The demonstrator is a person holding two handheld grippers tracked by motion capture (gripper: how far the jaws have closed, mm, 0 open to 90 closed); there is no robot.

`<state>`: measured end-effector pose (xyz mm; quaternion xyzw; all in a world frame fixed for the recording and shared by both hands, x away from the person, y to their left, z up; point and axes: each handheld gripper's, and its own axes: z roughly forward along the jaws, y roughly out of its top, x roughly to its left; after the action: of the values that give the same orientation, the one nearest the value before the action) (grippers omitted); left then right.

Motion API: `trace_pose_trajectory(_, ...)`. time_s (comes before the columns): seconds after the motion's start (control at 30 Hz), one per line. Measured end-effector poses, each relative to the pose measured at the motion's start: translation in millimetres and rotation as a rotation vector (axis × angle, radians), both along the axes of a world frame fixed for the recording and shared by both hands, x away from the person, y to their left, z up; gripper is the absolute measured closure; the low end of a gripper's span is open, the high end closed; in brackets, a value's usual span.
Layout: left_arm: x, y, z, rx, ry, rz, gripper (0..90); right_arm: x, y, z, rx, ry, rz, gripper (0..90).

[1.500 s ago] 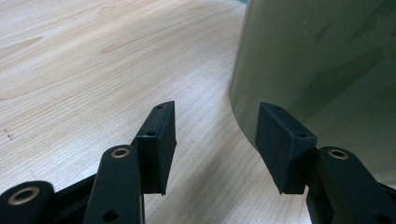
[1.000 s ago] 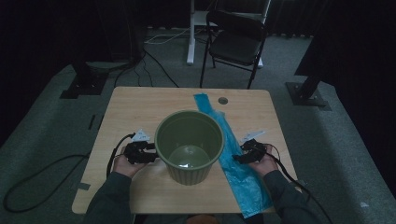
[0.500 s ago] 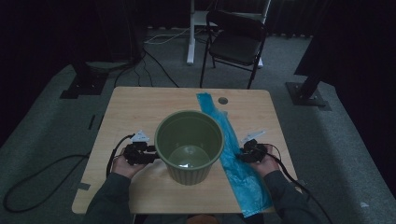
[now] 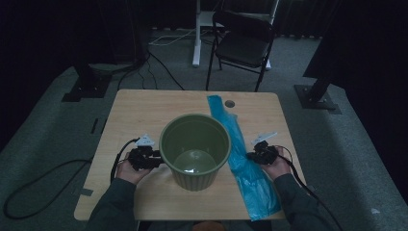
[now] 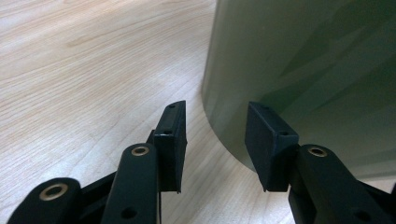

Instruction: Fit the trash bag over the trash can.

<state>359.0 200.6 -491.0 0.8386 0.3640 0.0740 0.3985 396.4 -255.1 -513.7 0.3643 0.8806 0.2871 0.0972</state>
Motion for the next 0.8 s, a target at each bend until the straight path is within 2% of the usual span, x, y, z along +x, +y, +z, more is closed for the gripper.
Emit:
trace_pose_trajectory(0.17, -1.8, 2.1, -1.3, -0.014, -0.001, -0.023, 59.3, 2.3, -3.9, 14.9, 0.044, -0.015, 0.003, 89.3)
trace_pose_trajectory(0.33, -3.4, 2.2, 0.6, -0.008, -0.036, -0.029, 58.9, 8.9, -6.1, 33.5, 0.101, -0.036, 0.001, 89.4)
trace_pose_trajectory(0.43, -3.4, 2.6, 0.5, -0.01, -0.038, -0.031, 58.5, 11.6, -6.2, 41.3, 0.118, -0.05, 0.004, 89.4)
trace_pose_trajectory(0.67, -4.5, 3.4, 1.3, -0.011, -0.043, -0.034, 57.1, 21.1, -6.8, 72.4, 0.181, -0.11, 0.024, 89.4)
trace_pose_trajectory(0.8, -5.0, 3.9, 2.2, -0.014, -0.05, -0.033, 56.5, 24.7, -7.6, 85.2, 0.215, -0.137, 0.034, 89.5)
